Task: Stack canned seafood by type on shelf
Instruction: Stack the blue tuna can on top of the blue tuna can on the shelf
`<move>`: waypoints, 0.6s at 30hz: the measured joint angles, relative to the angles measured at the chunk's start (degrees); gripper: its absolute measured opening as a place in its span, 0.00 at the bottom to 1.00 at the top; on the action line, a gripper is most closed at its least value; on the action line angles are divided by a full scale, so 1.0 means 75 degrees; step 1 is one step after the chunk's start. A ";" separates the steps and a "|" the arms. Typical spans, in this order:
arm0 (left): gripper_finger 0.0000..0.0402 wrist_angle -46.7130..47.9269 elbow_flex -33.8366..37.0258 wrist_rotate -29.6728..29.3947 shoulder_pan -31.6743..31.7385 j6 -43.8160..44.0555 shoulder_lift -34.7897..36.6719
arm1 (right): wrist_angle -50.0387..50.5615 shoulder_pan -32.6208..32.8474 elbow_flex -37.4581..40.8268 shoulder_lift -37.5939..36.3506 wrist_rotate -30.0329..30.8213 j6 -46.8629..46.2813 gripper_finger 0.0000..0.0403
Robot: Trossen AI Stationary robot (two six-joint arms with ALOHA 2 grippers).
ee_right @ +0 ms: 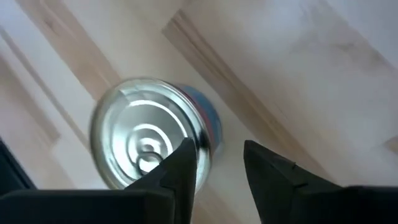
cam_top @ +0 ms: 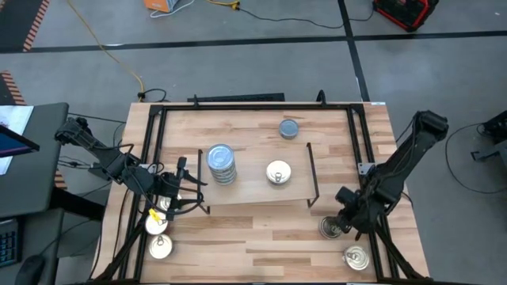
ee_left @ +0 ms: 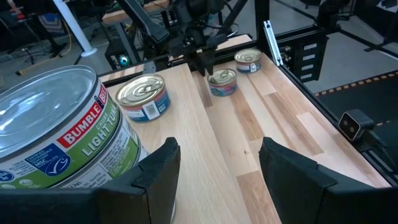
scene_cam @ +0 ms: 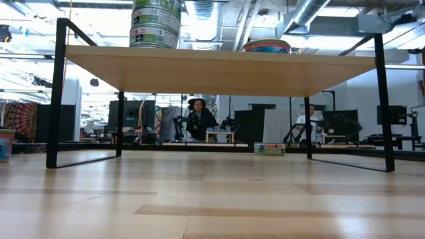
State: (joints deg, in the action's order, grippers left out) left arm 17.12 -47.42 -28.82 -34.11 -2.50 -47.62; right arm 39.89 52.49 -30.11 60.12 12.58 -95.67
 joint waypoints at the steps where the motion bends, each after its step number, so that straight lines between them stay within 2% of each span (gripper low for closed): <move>1: 0.52 0.0000 0.0000 0.0000 0.0000 0.0000 0.0000 | 0.0004 0.0000 0.0000 0.0052 -0.0083 0.0009 0.39; 11: 0.52 0.0000 0.0000 0.0000 0.0000 0.0009 0.0000 | -0.0127 0.0000 -0.0030 0.0576 -0.0096 0.0033 0.20; 18: 0.52 0.0000 0.0000 0.0000 0.0000 0.0017 0.0000 | 0.1099 0.0000 0.0044 0.0561 -0.0190 -0.1079 0.03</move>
State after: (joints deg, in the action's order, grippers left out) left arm 17.12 -47.42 -28.82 -34.11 -2.37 -47.62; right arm 48.14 52.49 -29.78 64.33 11.15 -103.76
